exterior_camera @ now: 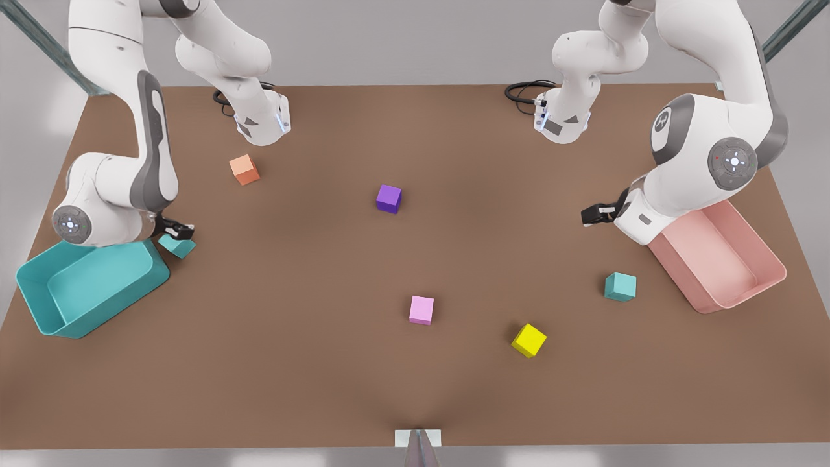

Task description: Stack the two blue cubes on top of each other

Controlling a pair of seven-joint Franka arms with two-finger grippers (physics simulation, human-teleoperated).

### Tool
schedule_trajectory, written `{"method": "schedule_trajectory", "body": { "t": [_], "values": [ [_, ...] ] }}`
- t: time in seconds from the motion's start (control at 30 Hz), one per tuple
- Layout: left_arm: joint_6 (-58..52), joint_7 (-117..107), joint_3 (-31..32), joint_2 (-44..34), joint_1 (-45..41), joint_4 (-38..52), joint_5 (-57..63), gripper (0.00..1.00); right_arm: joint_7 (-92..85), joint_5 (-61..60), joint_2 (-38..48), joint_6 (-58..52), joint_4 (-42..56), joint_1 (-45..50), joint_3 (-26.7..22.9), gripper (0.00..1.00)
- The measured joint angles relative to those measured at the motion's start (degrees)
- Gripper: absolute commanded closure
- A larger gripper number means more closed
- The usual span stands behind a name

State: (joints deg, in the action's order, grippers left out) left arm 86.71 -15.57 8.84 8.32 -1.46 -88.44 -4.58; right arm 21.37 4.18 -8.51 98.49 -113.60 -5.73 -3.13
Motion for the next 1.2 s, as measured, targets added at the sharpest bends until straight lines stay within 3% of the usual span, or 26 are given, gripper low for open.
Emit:
{"method": "schedule_trajectory", "body": {
  "t": [0.37,1.2],
  "values": [
    [0.0,-0.6,0.1,-0.1,-0.1,0.0,0.0,0.0,6.4,0.4,-3.3,20.2,-5.6,-4.3,-0.5,0.0],
    [-3.9,-1.9,2.5,-0.1,2.8,1.2,-0.6,0.0,6.6,0.4,-9.1,27.5,-7.7,-6.8,-0.5,0.0]
  ]
}}
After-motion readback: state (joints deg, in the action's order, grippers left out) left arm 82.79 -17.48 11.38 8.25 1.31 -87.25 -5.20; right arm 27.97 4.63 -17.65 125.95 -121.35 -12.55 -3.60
